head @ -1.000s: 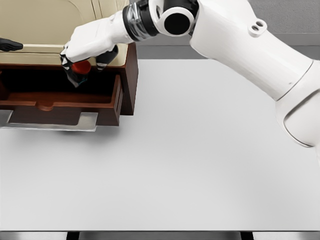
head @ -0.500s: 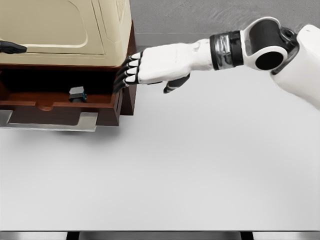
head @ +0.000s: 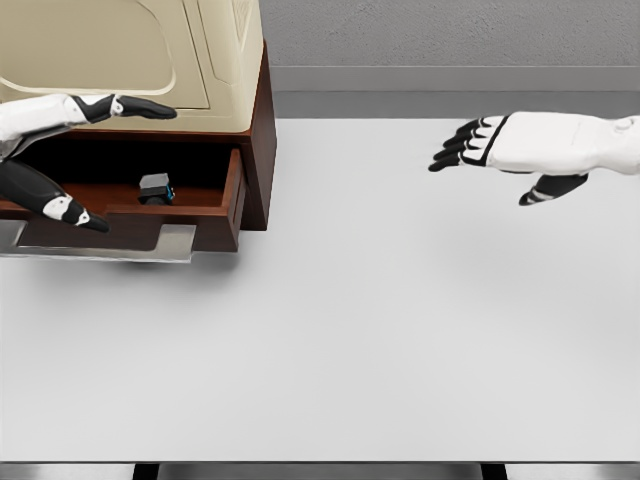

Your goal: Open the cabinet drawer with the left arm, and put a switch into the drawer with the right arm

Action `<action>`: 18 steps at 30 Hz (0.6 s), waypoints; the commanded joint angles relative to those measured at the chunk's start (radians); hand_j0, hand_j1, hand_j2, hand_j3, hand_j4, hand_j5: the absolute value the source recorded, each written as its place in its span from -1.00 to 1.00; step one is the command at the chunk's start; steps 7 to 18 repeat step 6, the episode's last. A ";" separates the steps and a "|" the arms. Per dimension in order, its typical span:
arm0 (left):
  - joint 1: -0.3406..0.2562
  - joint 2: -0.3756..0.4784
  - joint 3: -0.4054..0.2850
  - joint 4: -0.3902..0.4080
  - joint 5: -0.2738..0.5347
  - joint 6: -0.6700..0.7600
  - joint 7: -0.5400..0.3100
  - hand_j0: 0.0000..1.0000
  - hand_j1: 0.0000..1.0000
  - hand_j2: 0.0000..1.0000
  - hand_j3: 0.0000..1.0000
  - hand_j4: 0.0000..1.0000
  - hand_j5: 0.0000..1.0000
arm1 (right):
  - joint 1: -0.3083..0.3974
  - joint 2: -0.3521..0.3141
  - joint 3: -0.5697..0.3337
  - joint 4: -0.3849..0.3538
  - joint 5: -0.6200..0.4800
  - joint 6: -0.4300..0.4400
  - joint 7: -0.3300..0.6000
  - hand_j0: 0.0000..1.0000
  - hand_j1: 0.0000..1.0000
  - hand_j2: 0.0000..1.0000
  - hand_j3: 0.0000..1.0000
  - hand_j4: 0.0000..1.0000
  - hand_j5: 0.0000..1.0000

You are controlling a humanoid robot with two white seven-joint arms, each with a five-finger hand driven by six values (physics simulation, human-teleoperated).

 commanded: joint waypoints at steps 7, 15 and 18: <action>0.003 -0.030 -0.001 0.000 0.000 0.000 0.000 1.00 1.00 1.00 1.00 1.00 1.00 | 0.000 -0.002 0.012 0.016 -0.003 0.003 0.000 1.00 1.00 1.00 1.00 1.00 1.00; 0.003 -0.030 -0.001 0.000 0.000 0.000 0.000 1.00 1.00 1.00 1.00 1.00 1.00 | 0.000 -0.002 0.012 0.016 -0.003 0.003 0.000 1.00 1.00 1.00 1.00 1.00 1.00; 0.003 -0.030 -0.001 0.000 0.000 0.000 0.000 1.00 1.00 1.00 1.00 1.00 1.00 | 0.000 -0.002 0.012 0.016 -0.003 0.003 0.000 1.00 1.00 1.00 1.00 1.00 1.00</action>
